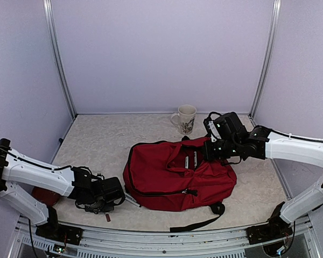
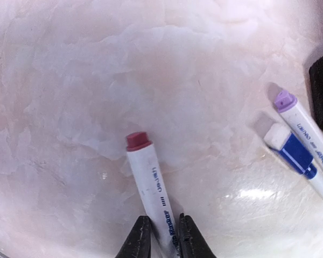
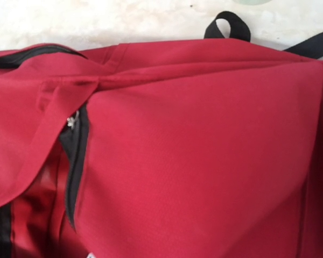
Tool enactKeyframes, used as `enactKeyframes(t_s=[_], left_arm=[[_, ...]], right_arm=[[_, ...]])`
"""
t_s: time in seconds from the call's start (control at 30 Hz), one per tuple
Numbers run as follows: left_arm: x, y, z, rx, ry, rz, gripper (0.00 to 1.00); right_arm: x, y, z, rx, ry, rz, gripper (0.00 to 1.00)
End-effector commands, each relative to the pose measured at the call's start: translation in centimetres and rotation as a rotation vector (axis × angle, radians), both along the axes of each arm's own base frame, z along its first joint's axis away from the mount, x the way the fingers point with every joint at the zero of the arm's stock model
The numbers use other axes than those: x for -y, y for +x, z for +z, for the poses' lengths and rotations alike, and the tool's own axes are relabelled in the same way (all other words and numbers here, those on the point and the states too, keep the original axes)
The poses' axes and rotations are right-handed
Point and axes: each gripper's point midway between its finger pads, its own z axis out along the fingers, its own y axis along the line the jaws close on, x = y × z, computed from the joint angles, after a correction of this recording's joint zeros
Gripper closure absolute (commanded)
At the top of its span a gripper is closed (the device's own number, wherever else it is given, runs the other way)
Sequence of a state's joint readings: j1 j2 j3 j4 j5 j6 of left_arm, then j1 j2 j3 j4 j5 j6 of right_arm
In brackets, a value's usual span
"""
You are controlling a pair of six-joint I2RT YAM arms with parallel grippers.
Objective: Pack the student bag
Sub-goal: Pick up the pen at the center of the board.
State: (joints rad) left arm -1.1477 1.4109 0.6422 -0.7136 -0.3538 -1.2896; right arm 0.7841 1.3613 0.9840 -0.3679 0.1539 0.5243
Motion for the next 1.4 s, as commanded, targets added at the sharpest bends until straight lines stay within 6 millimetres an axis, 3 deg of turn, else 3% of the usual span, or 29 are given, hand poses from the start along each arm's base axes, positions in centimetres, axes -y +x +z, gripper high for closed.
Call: enactKeyframes(t_s=[0.0, 0.07, 0.3, 0.6, 0.7, 0.77, 0.83, 0.9, 0.93, 1.0, 1.07, 1.17, 1.37], left_arm=[[-0.7, -0.4, -0.2, -0.019, -0.019, -0.013, 0.87], [-0.7, -0.6, -0.5, -0.028, -0.032, -0.018, 0.99], [-1.0, -0.2, 0.9, 0.013, -0.045, 0.016, 1.0], [1.5, 3.1, 10.1, 0.276, -0.179, 0.052, 1.0], [4.1, 3.8, 14.5, 0.408, -0.24, -0.004, 1.0], [5.1, 4.3, 15.9, 0.445, -0.248, -0.029, 1.0], [4.5, 4.5, 15.2, 0.414, -0.207, -0.005, 1.0], [3.6, 4.1, 13.1, 0.326, -0.168, 0.037, 1.0], [3.1, 3.7, 12.0, 0.295, -0.152, 0.046, 0.92], [2.9, 2.8, 10.1, 0.242, -0.155, 0.047, 0.59], [3.2, 2.0, 8.1, 0.188, -0.172, 0.038, 0.37], [3.7, 1.0, 5.9, 0.122, -0.19, 0.027, 0.33], [4.3, -0.3, 3.1, 0.05, -0.148, -0.016, 0.38]], right_arm=[[0.9, 0.6, 1.6, 0.049, 0.03, -0.046, 1.0], [0.9, 0.6, 1.5, 0.048, 0.032, -0.047, 1.0], [1.0, 0.6, 1.9, 0.053, 0.037, -0.049, 1.0], [0.9, 0.6, 2.3, 0.056, 0.045, -0.046, 1.0], [0.9, 0.6, 2.2, 0.055, 0.045, -0.047, 1.0], [0.9, 0.6, 2.3, 0.056, 0.044, -0.047, 1.0], [0.9, 0.6, 2.5, 0.057, 0.046, -0.046, 1.0], [1.0, 0.5, 2.8, 0.061, 0.047, -0.05, 1.0], [1.0, 0.5, 2.9, 0.064, 0.048, -0.05, 1.0], [1.1, 0.5, 3.0, 0.069, 0.047, -0.052, 1.0], [1.0, 0.6, 2.9, 0.068, 0.047, -0.05, 1.0], [0.8, 0.6, 2.6, 0.06, 0.048, -0.046, 1.0], [0.9, 0.5, 2.3, 0.053, 0.042, -0.045, 1.0]])
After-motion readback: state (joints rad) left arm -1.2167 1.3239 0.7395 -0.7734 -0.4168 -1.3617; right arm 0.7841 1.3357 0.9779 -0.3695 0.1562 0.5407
